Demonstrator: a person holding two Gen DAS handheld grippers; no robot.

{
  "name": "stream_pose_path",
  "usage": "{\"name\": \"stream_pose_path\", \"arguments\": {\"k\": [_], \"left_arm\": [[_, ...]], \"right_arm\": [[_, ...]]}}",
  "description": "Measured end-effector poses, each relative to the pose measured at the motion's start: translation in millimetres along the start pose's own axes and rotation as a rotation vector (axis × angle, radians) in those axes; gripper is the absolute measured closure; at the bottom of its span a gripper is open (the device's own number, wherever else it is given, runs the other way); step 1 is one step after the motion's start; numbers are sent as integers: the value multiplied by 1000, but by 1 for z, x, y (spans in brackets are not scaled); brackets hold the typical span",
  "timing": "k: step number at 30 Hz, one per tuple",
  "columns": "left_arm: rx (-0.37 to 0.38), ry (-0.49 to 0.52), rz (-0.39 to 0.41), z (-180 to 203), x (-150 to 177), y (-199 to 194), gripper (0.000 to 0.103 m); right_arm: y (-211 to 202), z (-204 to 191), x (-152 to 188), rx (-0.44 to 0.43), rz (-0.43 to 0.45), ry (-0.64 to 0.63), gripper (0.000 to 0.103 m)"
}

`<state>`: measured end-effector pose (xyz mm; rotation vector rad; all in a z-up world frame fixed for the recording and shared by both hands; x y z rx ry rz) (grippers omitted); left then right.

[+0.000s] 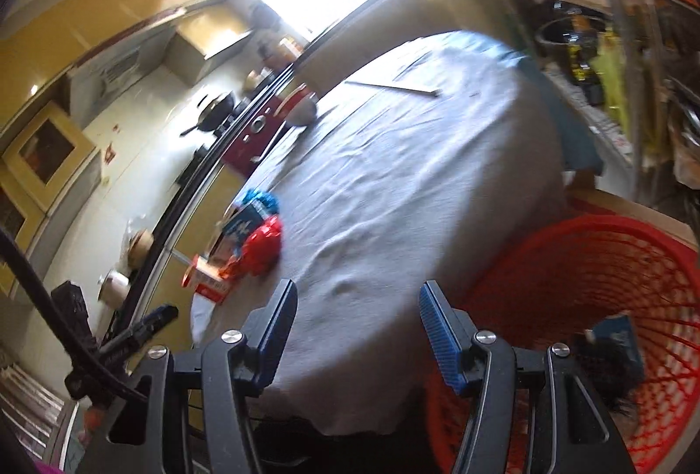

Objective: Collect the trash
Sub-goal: 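Grasp the red-and-white medicine box with the left tool while the right tool grasps the red bag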

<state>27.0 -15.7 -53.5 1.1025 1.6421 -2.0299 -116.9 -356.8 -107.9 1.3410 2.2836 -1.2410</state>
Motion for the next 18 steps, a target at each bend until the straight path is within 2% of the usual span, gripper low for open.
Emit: {"name": "stream_pose_path", "arguments": {"k": [4, 9, 18], "left_arm": [[-74, -84, 21, -49, -8, 6, 26], [-81, -122, 29, -80, -19, 28, 24], [14, -57, -3, -102, -29, 69, 22]], "right_arm": [[29, -30, -2, -18, -54, -48, 40], [67, -62, -9, -26, -110, -78, 40], [146, -110, -27, -6, -202, -52, 40]]}}
Point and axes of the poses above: each gripper's, at about its wrist camera, not at the fingertips, and y roughly the way its jaws point, z to its right, x to its underside, the point moved 2 cm from there along y, roughly the way its jaws point, and after that the axes turned 3 degrees about x, right-handed, at the moved point
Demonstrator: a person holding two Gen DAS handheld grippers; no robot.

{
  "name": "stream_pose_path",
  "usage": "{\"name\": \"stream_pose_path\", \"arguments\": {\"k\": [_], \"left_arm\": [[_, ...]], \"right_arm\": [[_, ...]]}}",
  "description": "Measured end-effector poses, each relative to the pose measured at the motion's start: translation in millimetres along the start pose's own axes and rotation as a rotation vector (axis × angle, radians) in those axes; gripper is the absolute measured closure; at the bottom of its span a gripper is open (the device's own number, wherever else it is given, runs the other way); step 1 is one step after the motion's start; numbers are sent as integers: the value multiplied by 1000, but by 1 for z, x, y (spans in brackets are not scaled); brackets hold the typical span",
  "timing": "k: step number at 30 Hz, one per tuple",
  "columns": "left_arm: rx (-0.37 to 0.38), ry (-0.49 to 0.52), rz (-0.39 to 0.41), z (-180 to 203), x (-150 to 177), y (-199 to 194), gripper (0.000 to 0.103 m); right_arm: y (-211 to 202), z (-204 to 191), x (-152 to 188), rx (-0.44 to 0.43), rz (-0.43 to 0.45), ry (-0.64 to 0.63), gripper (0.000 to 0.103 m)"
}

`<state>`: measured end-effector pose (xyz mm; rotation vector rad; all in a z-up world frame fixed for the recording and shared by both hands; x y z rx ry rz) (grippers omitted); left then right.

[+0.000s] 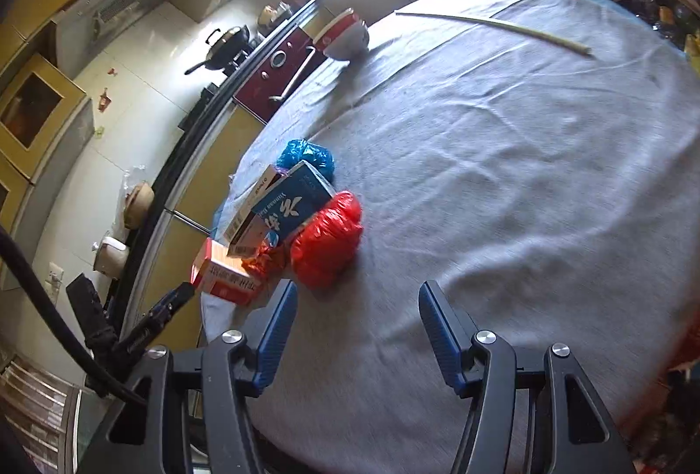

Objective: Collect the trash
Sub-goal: 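Grasp the red-and-white medicine box with the left tool while the right tool grasps the red bag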

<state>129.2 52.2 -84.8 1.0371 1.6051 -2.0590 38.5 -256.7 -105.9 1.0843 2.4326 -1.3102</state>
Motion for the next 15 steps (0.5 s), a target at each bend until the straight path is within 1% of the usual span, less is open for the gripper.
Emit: {"name": "stream_pose_path", "arguments": {"k": [6, 10, 15], "left_arm": [[50, 98, -4, 0, -8, 17, 22], [99, 138, -8, -1, -9, 20, 22], [153, 171, -10, -2, -10, 24, 22]], "right_arm": [[42, -22, -14, 51, -38, 7, 41], [68, -31, -19, 58, -75, 34, 43], [94, -35, -23, 97, -95, 84, 43]]}}
Point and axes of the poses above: each gripper's, at about its wrist camera, not at the fingertips, and y roughly the way its jaws point, z to its right, x to its underside, the point moved 2 cm from there along y, roughly the way its jaws point, and after that the axes turned 3 degrees about x, right-handed, at the moved point
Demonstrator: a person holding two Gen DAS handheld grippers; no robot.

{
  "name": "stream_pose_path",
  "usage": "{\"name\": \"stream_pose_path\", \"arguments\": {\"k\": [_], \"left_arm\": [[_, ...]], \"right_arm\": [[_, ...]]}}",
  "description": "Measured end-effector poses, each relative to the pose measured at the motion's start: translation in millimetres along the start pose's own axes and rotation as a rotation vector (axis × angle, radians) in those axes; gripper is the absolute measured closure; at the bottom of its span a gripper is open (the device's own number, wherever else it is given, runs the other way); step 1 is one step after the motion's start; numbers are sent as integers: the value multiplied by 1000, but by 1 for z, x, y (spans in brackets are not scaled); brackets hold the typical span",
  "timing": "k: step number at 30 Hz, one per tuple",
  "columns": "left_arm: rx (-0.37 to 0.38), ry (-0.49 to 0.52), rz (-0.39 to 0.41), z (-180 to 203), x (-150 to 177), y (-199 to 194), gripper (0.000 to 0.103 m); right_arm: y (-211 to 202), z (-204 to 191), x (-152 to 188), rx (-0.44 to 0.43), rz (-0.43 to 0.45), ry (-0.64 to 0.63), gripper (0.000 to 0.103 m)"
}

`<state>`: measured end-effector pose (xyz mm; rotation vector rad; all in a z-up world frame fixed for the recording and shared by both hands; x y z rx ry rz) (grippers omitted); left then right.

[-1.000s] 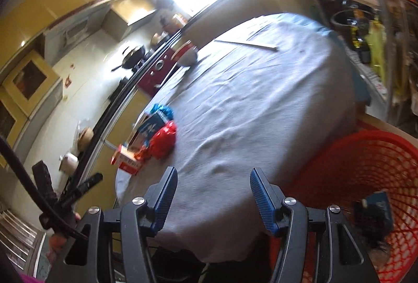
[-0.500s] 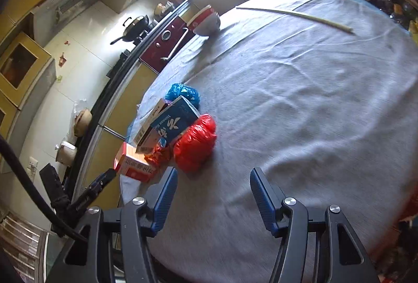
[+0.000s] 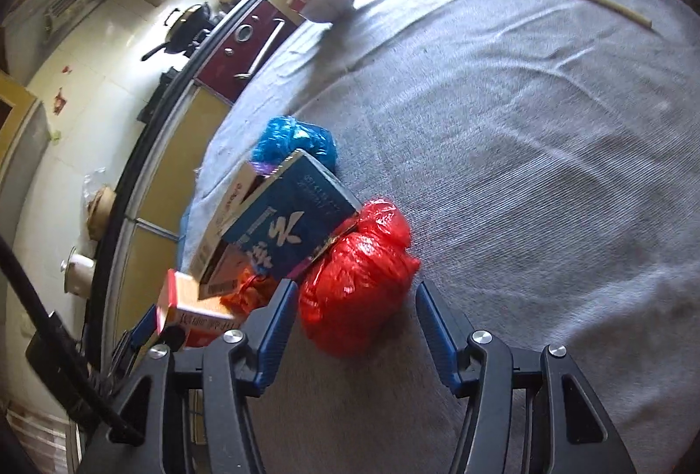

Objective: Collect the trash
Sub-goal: 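Grasp the red-and-white medicine box with the left tool while the right tool grasps the red bag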

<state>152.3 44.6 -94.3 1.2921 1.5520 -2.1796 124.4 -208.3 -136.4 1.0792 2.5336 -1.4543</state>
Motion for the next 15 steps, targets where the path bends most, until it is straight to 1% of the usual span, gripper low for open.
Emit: {"name": "stream_pose_path", "arguments": {"k": [3, 4, 8, 9, 10, 11, 15], "left_arm": [[20, 6, -7, -3, -1, 6, 22], [20, 5, -7, -4, -2, 7, 22], [49, -30, 14, -12, -3, 10, 24], [57, -44, 19, -14, -3, 11, 30], [62, -56, 19, -15, -4, 12, 42], [63, -64, 16, -17, -4, 13, 47], [45, -80, 26, -16, -2, 11, 51]], "right_arm": [[13, 1, -1, 9, -16, 43, 45], [17, 0, -2, 5, -16, 51, 51], [22, -5, -1, -2, -2, 36, 55], [21, -6, 0, -1, 1, 26, 55], [19, -7, 1, 3, 9, 15, 55], [16, -8, 2, 2, 16, 4, 55], [-3, -7, 7, -8, 42, -32, 55]]}}
Point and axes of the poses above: each gripper's, at about its wrist camera, not at the fingertips, and y roughly the way its jaws point, z to its right, x to its underside, the point moved 2 cm from there along y, roughly the way its jaws point, and after that the axes turned 3 degrees about x, right-handed, at the moved point
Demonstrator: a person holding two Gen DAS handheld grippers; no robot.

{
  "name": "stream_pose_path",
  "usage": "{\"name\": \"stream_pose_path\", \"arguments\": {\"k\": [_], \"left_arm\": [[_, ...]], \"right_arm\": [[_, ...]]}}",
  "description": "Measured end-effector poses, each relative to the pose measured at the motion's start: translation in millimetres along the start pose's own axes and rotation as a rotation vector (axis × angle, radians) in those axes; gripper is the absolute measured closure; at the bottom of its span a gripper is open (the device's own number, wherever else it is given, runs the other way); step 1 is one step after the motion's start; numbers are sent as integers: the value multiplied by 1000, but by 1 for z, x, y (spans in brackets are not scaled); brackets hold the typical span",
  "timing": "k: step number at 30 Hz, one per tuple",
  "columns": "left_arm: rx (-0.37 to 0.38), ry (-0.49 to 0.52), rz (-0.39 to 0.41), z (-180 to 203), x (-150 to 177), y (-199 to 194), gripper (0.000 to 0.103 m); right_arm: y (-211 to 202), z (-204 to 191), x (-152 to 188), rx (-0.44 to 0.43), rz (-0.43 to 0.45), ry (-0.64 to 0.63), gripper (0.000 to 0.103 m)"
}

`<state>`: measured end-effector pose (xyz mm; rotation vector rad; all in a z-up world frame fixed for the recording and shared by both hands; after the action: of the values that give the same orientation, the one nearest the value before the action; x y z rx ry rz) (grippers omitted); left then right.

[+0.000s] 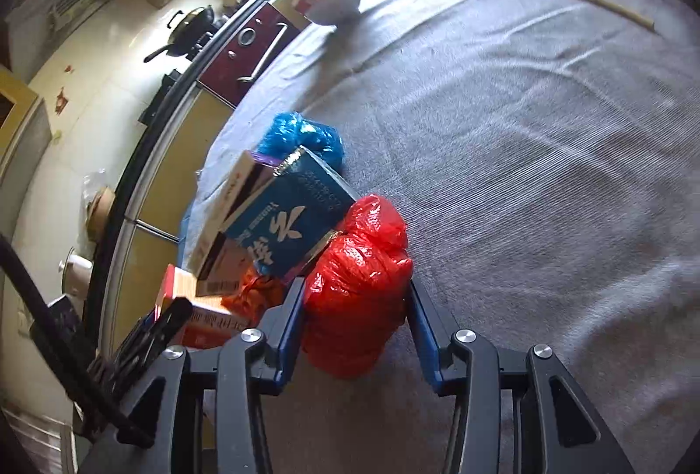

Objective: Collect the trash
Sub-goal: 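Grasp the red-and-white medicine box with the left tool while the right tool grasps the red bag, then carry the medicine box and red bag to the red basket and release both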

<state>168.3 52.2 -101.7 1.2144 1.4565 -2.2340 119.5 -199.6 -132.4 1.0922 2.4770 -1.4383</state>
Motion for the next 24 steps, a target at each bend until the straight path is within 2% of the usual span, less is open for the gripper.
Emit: {"name": "stream_pose_path", "arguments": {"k": [7, 14, 21, 24], "left_arm": [[-34, -12, 23, 18, 8, -23, 52], [-86, 36, 44, 68, 21, -53, 52], [-190, 110, -4, 124, 34, -50, 52], [-210, 134, -10, 143, 37, -51, 52]], "right_arm": [[-39, 17, 12, -29, 42, 0, 55], [-72, 29, 30, -44, 89, -43, 55], [-90, 38, 51, -32, 109, -82, 55], [-98, 42, 57, -40, 115, -87, 55]]}}
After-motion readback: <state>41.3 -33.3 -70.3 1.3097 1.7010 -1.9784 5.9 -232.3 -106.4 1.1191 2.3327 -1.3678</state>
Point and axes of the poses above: each gripper's, at about its wrist camera, not at the fingertips, and y roughly the way its jaws point, z to its right, x to its underside, the point moved 2 cm from there along y, roughly the way its jaws point, and after that the axes turned 3 degrees about x, right-handed, at the moved point
